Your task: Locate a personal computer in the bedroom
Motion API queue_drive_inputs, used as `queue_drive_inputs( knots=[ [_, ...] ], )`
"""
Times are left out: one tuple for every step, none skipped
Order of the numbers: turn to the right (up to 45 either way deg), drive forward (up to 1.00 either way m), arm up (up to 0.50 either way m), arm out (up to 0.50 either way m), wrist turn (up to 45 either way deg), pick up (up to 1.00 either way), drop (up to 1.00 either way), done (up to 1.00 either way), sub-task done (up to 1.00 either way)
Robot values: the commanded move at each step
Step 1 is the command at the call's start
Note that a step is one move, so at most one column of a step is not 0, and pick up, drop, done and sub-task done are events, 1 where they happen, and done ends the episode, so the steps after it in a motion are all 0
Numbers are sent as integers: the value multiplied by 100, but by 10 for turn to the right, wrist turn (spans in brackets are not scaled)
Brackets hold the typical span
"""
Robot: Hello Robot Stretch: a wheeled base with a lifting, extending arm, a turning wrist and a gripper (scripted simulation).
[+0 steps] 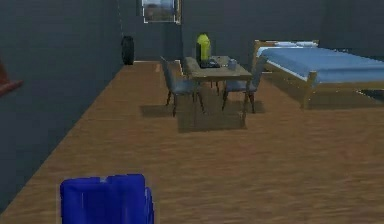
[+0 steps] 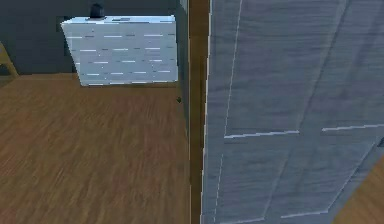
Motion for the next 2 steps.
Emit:
queue_drive_inputs(
  knots=[
    [360, 0, 0, 0, 0, 0, 0, 0, 0],
    [0, 85, 0, 0, 0, 0, 0, 0, 0]
  ],
)
